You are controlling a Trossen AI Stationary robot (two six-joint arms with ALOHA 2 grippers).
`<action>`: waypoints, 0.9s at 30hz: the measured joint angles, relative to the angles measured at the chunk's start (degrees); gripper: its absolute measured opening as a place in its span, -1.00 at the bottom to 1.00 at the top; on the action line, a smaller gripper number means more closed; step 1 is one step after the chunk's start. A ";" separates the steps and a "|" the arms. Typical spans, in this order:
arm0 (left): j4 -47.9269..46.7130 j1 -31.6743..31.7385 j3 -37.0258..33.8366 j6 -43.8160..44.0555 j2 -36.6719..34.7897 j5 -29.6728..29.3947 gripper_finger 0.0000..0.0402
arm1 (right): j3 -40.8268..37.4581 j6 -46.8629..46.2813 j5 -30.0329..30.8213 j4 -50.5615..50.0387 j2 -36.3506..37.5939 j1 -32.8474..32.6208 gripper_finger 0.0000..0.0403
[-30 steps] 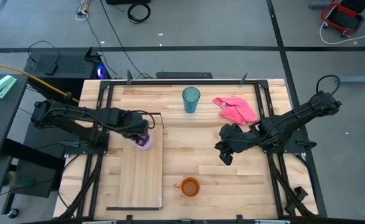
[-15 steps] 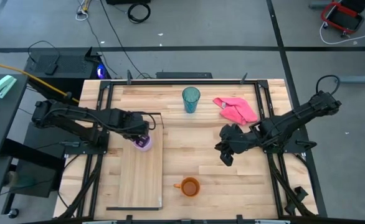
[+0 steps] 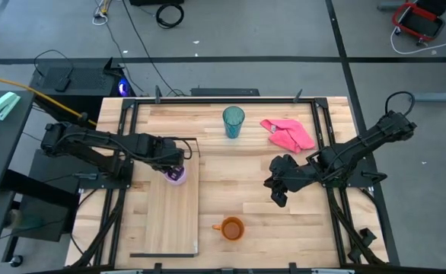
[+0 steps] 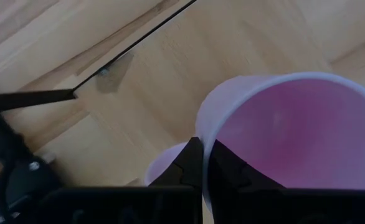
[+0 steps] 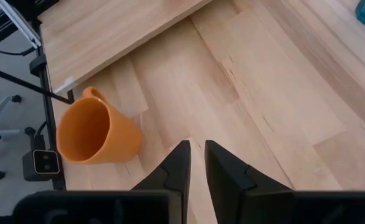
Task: Stack small to large cups/mugs on shelf
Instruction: Put the purple cup on the shelf
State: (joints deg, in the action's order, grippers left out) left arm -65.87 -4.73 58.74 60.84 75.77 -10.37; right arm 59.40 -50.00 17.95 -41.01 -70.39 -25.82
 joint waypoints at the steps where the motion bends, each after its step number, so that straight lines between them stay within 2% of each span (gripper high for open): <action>1: 0.03 -0.02 0.00 -0.03 0.00 -0.01 -0.94 | 0.00 0.00 0.00 0.25 0.00 0.00 -0.73; 7: -0.18 -0.02 -0.02 0.35 -0.13 -0.03 -0.92 | 0.02 0.00 0.00 0.48 0.00 0.00 -0.73; 17: -0.38 -0.02 -0.13 1.55 -0.31 -0.09 -0.66 | 0.02 0.06 0.00 0.47 0.00 0.02 -0.73; 27: -0.46 -0.02 -0.13 2.58 -0.74 0.08 -0.53 | 0.02 0.20 0.02 0.46 0.00 0.02 -0.73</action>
State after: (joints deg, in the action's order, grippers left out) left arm -66.32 -4.75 58.61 63.42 75.02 -10.29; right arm 59.42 -49.80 17.97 -40.56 -70.39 -25.80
